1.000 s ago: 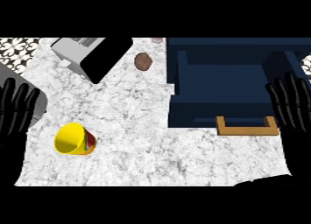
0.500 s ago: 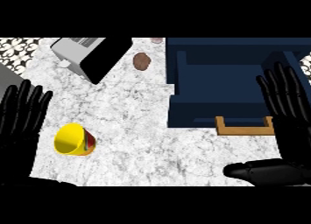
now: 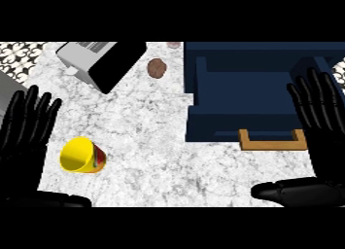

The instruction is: Pick up the cup, place it into the drawer and close the drawer

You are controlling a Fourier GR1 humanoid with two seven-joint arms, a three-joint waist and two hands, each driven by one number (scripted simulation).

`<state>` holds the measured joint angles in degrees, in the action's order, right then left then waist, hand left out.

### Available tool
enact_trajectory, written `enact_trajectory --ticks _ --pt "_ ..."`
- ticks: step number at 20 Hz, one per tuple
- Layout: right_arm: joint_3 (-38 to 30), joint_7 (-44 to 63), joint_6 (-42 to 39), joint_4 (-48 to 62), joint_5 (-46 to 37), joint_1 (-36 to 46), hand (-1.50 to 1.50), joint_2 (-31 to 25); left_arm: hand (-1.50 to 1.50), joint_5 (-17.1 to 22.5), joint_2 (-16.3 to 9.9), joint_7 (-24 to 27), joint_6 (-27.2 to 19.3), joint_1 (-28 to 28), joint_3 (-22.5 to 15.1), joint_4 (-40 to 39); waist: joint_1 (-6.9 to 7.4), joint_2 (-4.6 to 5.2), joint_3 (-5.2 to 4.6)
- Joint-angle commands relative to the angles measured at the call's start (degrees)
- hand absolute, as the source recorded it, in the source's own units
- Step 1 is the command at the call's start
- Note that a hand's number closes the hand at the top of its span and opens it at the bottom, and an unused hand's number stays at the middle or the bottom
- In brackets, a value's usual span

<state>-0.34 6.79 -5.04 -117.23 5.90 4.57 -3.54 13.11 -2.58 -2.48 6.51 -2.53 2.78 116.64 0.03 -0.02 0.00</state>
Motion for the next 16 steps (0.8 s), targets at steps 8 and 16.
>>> enact_trajectory --ticks 8,16 --pt "-1.43 -0.37 -0.08 0.24 -0.16 1.41 -1.50 -0.50 -1.50 -1.54 0.38 -1.26 -0.36 -1.46 -0.06 -1.81 0.03 0.00 0.00" --pt "-2.09 1.29 -0.44 0.85 1.19 2.49 -1.50 -1.01 -1.50 -3.87 1.14 9.05 2.17 -4.84 2.52 -12.67 0.00 0.01 -0.01"
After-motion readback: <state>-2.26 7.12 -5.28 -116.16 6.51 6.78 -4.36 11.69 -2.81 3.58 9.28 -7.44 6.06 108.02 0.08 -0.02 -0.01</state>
